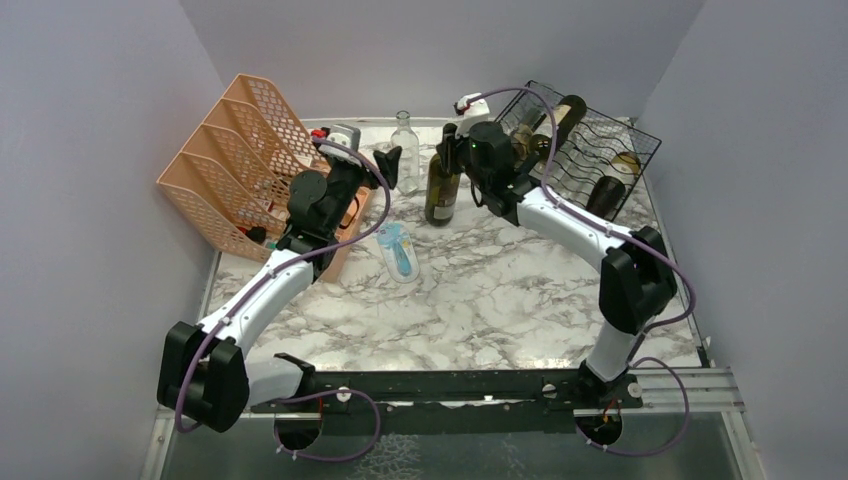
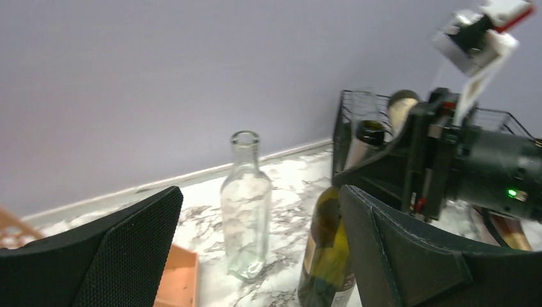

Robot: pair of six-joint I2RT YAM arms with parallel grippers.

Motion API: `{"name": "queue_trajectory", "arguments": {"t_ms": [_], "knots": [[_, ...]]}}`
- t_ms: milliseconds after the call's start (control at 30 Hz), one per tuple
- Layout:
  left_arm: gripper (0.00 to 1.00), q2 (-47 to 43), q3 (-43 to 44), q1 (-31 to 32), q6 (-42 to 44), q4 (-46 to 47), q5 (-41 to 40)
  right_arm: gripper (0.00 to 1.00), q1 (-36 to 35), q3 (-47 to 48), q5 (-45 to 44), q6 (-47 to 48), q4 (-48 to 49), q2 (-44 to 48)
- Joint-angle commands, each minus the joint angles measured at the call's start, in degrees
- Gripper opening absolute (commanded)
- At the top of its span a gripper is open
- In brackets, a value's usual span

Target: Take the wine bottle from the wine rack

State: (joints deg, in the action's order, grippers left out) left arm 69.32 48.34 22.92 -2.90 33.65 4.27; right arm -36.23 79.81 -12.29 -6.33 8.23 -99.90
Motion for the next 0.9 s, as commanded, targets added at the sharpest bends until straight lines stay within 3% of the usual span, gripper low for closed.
{"name": "queue_trajectory", "arguments": {"t_ms": [0,200,767,867], "knots": [[0.99,0.2,0.1,-1.6,-5.7,0.9,-12.6,0.01,2.3,6.0,-2.6,2.0,10.0,-2.0],[0.99,1.7,3.5,-2.4,-7.5,-5.9,-15.2,0.01,3.6,8.1,-0.2,3.1,11.8,-5.0],[0.99,3.5,4.4,-4.9,-8.0,-6.8,0.4,0.02,3.6,15.3,4.4,4.9,11.2,-13.2],[0.99,3.9,4.4,-5.3,-8.4,-6.8,3.6,0.13,3.6,16.1,5.7,4.9,9.2,-13.7]]}}
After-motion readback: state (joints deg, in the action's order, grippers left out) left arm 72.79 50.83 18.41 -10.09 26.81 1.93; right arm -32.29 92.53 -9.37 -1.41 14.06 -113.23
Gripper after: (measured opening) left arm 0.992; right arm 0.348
